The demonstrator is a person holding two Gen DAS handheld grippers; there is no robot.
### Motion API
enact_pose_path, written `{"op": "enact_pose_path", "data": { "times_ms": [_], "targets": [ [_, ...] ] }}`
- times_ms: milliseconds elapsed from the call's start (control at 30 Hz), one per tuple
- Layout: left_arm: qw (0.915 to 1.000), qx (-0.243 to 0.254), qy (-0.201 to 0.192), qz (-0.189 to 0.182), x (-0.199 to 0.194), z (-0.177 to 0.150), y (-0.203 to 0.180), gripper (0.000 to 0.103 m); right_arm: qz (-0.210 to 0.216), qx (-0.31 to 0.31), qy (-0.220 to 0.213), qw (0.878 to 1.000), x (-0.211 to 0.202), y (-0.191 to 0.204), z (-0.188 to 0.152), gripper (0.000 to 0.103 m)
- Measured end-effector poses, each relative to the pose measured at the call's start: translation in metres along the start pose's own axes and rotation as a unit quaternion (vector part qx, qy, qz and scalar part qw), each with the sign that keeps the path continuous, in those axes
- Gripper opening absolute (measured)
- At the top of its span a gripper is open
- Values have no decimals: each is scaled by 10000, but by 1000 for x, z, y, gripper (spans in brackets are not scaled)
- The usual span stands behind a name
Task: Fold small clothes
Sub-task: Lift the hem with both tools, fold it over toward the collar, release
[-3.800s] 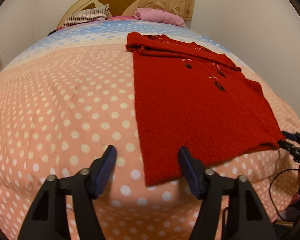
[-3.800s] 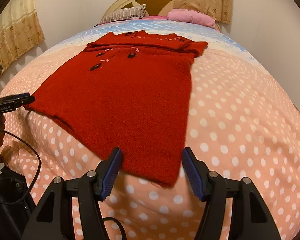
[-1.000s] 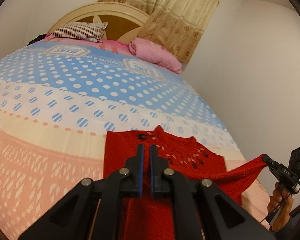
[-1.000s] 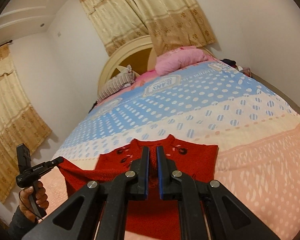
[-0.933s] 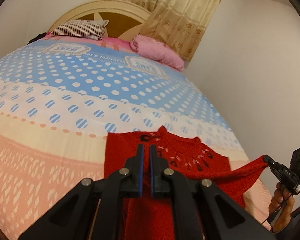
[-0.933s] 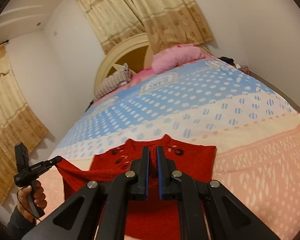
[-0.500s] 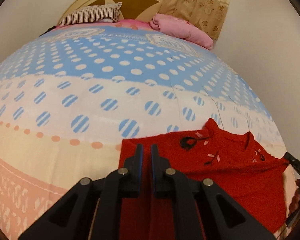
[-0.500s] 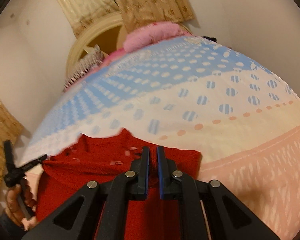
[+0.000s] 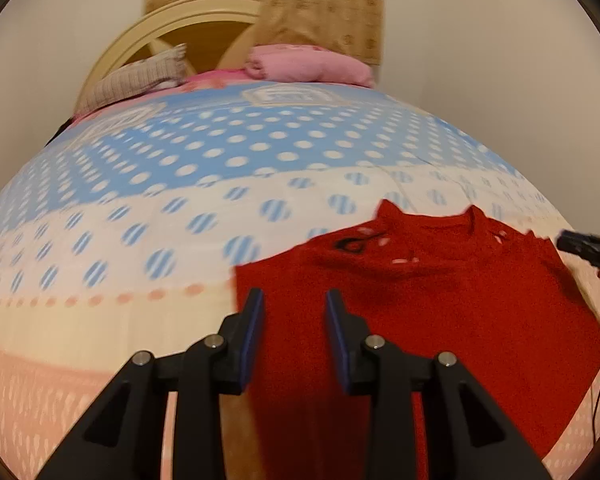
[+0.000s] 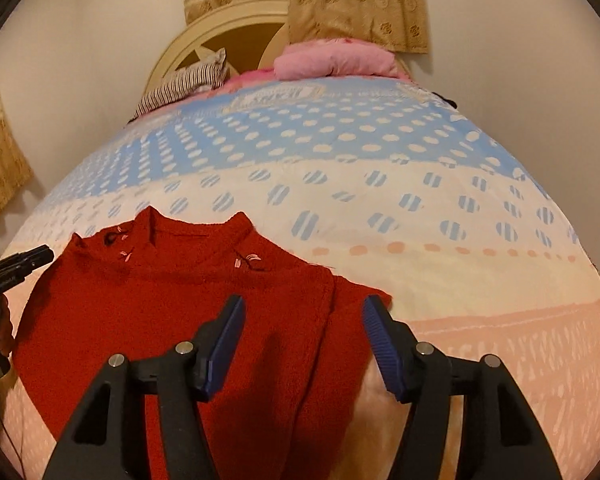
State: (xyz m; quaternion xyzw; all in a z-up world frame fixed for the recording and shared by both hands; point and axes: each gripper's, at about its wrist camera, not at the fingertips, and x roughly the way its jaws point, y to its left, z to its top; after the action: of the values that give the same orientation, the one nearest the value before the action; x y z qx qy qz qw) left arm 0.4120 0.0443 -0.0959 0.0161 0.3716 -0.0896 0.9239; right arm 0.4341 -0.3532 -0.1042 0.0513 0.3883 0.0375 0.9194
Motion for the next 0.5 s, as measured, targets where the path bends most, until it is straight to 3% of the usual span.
{"op": "enact_pose_path", "data": {
  "times_ms": [133,167,200,267,367,500],
  "targets": [
    [9989,192,399,-121,26,4,-11,31,52,149,565,9983,31,0,0,53],
    [9987,187,457,-116,30,4,-12,17,-15,99,667,9977,38,2,-2,43],
    [9984,197,504,-138,34,3,-13,10,-95,31,630,9980,39,4,-3,35],
    [9986,252,433,-195,33,-1,-13,8,-30,-65,552,9984,37,7,-4,6],
    [9993,366,64,-42,18,2,-16,7,-171,-278,279,9991,25,13,0,5],
    [9995,-56,-307,-101,2,19,-2,7,-267,-388,-309,9984,-2,20,16,5]
  ]
}}
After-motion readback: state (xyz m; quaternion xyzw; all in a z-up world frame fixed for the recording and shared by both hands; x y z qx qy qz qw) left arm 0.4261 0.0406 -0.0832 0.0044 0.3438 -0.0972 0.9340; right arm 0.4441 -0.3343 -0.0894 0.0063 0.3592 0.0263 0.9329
